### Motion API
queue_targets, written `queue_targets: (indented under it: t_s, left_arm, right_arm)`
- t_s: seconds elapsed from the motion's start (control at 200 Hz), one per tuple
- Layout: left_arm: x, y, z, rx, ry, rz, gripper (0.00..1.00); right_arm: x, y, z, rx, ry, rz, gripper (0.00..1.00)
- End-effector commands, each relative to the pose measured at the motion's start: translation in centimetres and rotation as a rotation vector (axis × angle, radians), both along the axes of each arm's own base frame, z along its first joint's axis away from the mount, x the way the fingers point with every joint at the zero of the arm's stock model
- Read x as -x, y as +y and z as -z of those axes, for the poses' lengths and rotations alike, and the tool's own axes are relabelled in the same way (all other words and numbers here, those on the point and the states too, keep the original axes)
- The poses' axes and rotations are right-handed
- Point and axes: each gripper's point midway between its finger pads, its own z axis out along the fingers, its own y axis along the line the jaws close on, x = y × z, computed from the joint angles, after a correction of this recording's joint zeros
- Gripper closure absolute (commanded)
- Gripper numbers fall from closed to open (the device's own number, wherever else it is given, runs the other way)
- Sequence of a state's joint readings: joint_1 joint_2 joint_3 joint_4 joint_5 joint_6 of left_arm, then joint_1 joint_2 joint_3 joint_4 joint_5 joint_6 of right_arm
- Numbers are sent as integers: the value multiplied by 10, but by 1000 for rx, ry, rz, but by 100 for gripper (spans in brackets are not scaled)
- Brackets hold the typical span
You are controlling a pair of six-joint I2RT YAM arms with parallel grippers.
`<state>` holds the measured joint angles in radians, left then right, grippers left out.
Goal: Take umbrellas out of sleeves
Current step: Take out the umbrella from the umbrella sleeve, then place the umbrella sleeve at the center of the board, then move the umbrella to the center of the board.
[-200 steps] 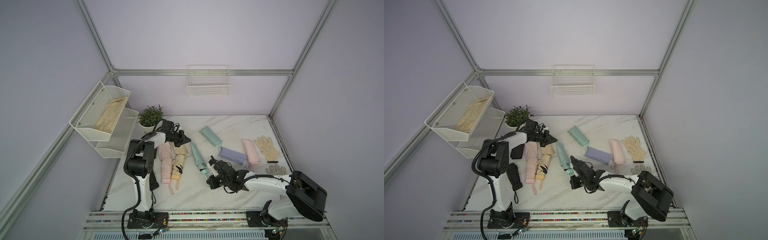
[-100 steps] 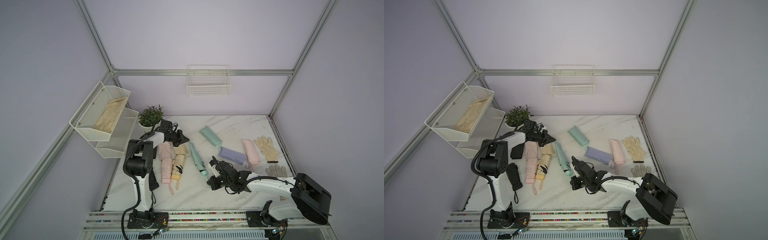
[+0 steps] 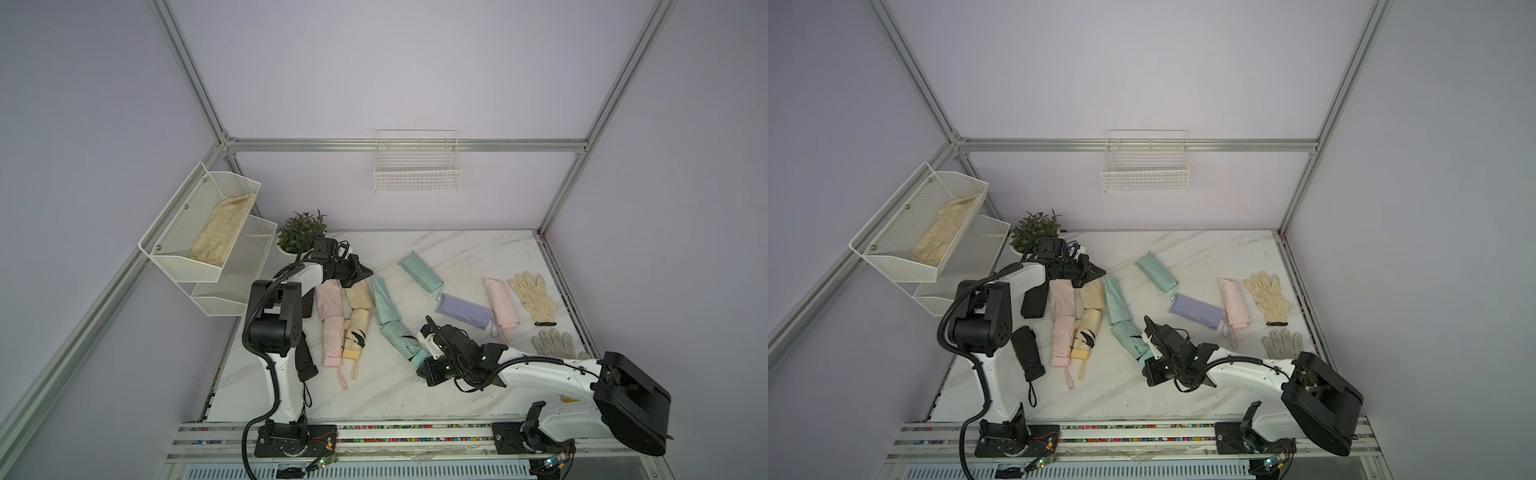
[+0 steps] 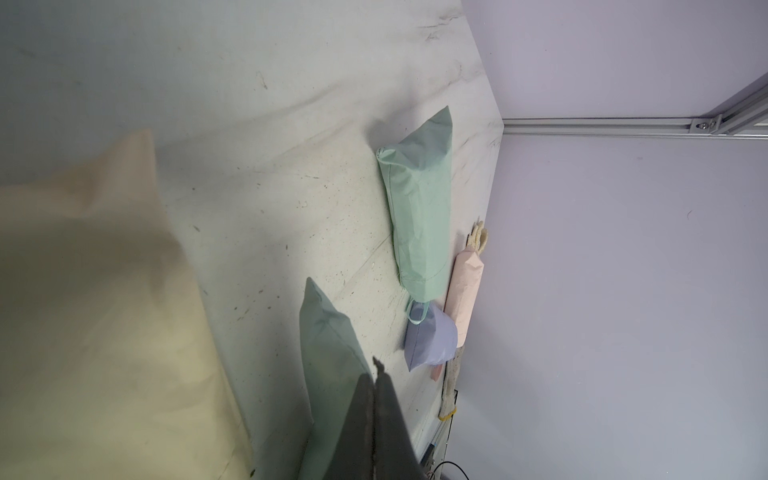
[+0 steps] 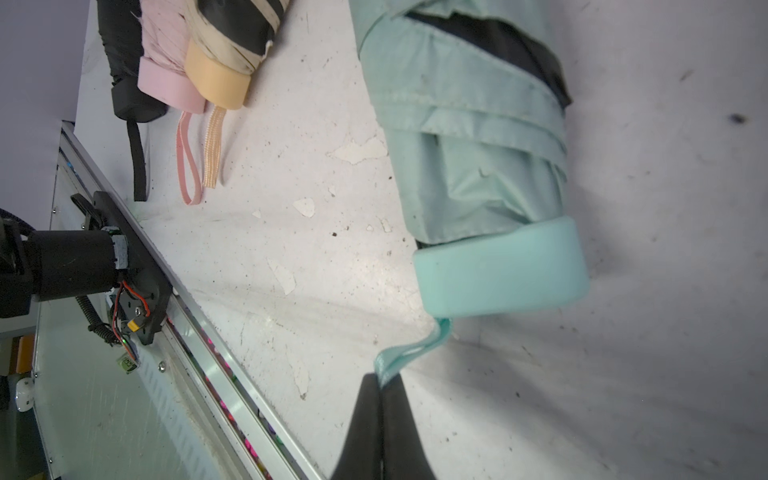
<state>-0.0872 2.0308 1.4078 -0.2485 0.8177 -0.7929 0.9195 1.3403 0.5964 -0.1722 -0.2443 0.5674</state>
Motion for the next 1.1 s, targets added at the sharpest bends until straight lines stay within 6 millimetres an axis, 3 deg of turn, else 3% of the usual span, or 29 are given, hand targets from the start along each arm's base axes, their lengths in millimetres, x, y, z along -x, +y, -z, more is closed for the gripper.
queue_targets:
  t_s: [0.0, 0.18, 0.37, 0.665, 0.89, 1.095]
  left_arm:
    - [-2, -1, -27, 15, -85, 15, 100]
    - [-8, -1, -31, 9, -113, 7, 100]
    - [-24, 1, -52, 4, -229, -11, 100]
    - [-36, -3, -68, -8, -336, 50, 100]
    - [-54, 1, -49, -109, -311, 78, 100]
    - [-67, -1, -33, -137, -284, 73, 100]
  right_arm:
    - [4, 2, 4, -6, 15, -12, 100]
    - [5, 11, 0, -41, 21, -29, 100]
    - [9, 16, 15, -19, 50, -45, 100]
    - [1, 23, 8, -10, 23, -49, 100]
    - [3, 20, 5, -17, 20, -51, 100]
    - [11, 3, -7, -30, 4, -24, 100]
